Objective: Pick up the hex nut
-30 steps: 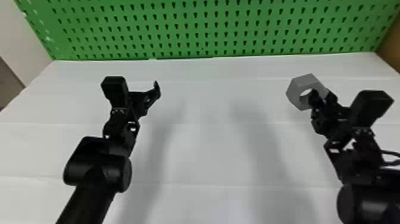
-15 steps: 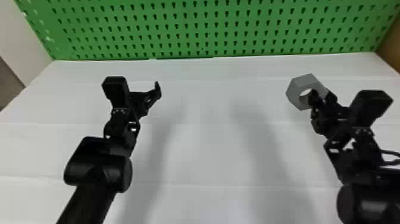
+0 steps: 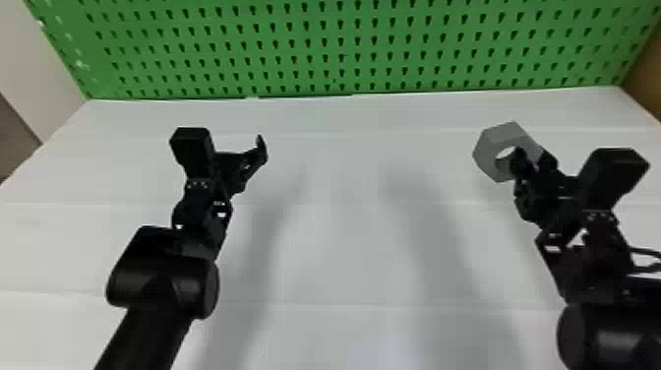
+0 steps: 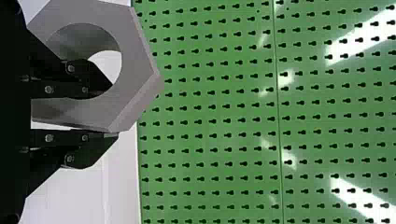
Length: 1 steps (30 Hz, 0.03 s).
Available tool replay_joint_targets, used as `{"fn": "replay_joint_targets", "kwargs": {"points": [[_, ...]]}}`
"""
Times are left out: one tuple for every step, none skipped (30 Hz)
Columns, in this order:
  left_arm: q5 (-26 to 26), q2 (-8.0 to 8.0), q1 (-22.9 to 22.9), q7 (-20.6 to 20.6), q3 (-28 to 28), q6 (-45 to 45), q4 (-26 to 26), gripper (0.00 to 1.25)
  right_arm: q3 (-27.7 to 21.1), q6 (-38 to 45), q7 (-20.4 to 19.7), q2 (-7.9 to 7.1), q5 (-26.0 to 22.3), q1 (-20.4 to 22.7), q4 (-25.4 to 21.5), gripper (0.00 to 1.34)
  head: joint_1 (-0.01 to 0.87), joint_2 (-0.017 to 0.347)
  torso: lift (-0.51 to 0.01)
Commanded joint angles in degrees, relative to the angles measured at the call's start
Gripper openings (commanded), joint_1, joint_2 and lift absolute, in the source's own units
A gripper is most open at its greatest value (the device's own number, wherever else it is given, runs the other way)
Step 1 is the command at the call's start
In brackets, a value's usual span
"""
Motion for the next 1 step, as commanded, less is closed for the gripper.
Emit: {"fn": "replay_joint_targets", "kwargs": {"points": [[-0.02,0.00,-0.02,0.00,0.04,0.00,0.01,1.16,0.00,0.04,0.00,0.23,0.00,0.00,0.06,0.29,0.785,0.149,-0.086]]}}
